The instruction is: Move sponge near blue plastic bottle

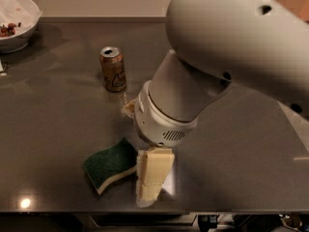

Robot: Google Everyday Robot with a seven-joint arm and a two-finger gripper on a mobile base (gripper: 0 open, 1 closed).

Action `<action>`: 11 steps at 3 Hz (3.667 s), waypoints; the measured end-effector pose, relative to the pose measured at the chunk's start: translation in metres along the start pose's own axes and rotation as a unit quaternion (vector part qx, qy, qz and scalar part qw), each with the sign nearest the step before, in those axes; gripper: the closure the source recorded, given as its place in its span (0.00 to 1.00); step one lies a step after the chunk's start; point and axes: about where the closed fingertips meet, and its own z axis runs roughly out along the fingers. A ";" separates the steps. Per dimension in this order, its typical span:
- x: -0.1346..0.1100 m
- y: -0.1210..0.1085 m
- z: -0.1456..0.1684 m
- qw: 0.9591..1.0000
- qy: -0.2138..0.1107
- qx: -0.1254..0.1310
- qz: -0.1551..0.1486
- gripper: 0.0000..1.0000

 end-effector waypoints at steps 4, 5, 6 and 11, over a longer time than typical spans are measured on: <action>-0.008 -0.019 0.065 0.999 -0.013 -0.041 0.012 0.00; -0.004 -0.023 0.064 0.999 -0.013 -0.045 0.015 0.19; 0.001 -0.025 0.058 0.999 -0.013 -0.042 0.018 0.41; 0.144 -0.082 -0.040 0.979 0.036 0.058 0.193 1.00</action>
Offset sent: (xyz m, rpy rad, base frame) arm 0.0081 0.0480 -0.0577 0.0134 0.0883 0.0242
